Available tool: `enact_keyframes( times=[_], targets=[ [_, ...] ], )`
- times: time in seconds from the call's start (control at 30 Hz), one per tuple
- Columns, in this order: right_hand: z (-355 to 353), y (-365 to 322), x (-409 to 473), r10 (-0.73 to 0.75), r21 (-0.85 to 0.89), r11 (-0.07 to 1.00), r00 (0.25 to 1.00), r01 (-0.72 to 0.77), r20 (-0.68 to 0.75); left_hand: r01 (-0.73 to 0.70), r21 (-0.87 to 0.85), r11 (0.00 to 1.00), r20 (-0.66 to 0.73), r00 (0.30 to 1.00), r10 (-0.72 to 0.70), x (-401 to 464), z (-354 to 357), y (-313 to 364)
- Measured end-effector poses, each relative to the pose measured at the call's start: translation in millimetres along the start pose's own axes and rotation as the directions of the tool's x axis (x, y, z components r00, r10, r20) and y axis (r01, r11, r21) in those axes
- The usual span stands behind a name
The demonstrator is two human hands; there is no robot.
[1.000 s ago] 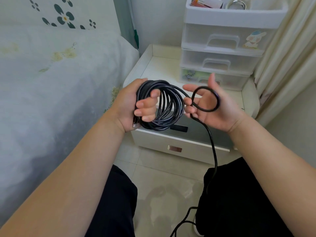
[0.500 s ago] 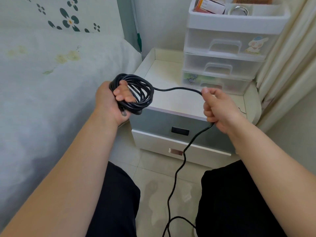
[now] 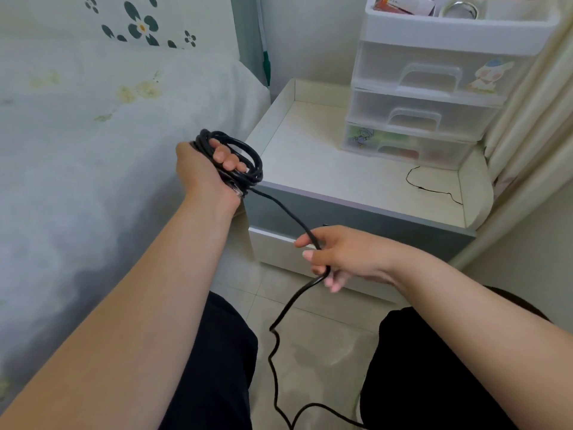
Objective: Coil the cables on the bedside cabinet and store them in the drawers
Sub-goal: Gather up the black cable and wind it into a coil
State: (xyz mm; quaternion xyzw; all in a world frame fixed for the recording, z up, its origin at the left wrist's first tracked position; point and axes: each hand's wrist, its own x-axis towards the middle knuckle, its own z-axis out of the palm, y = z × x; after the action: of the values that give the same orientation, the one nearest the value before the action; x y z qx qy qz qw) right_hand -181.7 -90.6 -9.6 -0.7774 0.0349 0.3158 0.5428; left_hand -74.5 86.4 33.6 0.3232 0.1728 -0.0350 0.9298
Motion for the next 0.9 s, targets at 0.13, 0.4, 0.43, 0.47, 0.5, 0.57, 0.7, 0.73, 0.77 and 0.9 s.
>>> enact_keyframes(
  times=[0.13, 0.4, 0.43, 0.47, 0.5, 0.57, 0.7, 0.73, 0.77, 0.9],
  targets=[
    [11.5, -11.8, 2.3, -0.015, 0.186, 0.983, 0.996, -0.002, 0.089, -0.192, 0.292, 0.937, 0.080, 0.981, 0.176, -2.8, 9.0, -10.2],
    [1.4, -37.2, -1.9, -0.064, 0.472, 0.882, 0.990, -0.002, 0.124, -0.598, 0.677, 0.430, 0.497, 0.801, 0.333, -1.5, 7.9, -30.8],
    [0.0, -38.2, -2.7, -0.073, 0.493, 0.870, 0.987, -0.008, 0.143, -0.646, 0.681, 0.345, 0.551, 0.762, 0.339, 0.2, 5.4, -34.5],
    [-1.0, -38.8, -3.6, -0.080, 0.505, 0.863, 0.982, -0.017, 0.170, -0.692, 0.680, 0.244, 0.608, 0.717, 0.340, 3.0, 2.0, -38.5],
    [-1.6, -39.3, -4.3, -0.089, 0.511, 0.859, 0.976, -0.026, 0.200, -0.730, 0.670, 0.137, 0.665, 0.671, 0.327, 5.3, -1.1, -42.3],
    [-2.2, -39.5, -5.8, -0.117, 0.524, 0.851, 0.960, -0.035, 0.253, -0.773, 0.632, -0.056, 0.755, 0.599, 0.268, 6.1, -5.6, -47.4],
    [-6.5, -35.0, -5.2, -0.149, 0.521, 0.853, 0.951, -0.015, 0.272, -0.795, 0.527, -0.301, 0.847, 0.520, 0.110, -3.0, -9.3, -51.2],
    [-7.9, -33.0, -5.1, -0.150, 0.514, 0.858, 0.952, -0.009, 0.267, -0.785, 0.517, -0.341, 0.848, 0.523, 0.082, -4.9, -9.3, -52.2],
    [-8.8, -31.4, -5.2, -0.149, 0.503, 0.864, 0.952, -0.005, 0.266, -0.775, 0.508, -0.376, 0.847, 0.528, 0.056, -6.0, -9.4, -53.6],
    [-11.3, -24.6, -6.3, -0.143, 0.436, 0.900, 0.947, 0.003, 0.289, -0.752, 0.476, -0.455, 0.832, 0.553, -0.042, -10.0, -9.2, -60.4]
  ],
)
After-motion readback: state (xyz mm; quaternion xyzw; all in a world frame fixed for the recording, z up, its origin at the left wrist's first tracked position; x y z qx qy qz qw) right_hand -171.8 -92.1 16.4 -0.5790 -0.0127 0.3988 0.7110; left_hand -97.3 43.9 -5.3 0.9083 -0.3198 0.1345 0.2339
